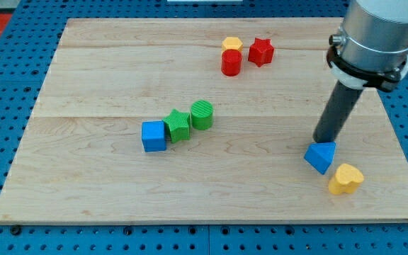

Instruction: Adjust the triangle at the top of heart

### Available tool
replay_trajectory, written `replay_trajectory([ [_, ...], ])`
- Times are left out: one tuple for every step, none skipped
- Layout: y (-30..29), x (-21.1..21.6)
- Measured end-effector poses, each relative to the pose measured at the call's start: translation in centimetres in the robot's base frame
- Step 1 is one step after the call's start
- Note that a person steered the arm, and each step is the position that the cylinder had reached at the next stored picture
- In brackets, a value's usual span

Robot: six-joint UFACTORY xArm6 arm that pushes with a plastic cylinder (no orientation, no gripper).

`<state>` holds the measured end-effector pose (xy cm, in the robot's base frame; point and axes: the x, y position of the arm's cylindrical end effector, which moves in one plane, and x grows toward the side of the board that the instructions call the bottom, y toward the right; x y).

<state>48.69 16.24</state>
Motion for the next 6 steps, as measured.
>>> replay_trajectory([
  [-5.3,0.0],
  [-5.1,4.6],
  [-2.4,4.9],
  [-2.0,3.5],
  [-0.7,3.2],
  [-0.7,3.2],
])
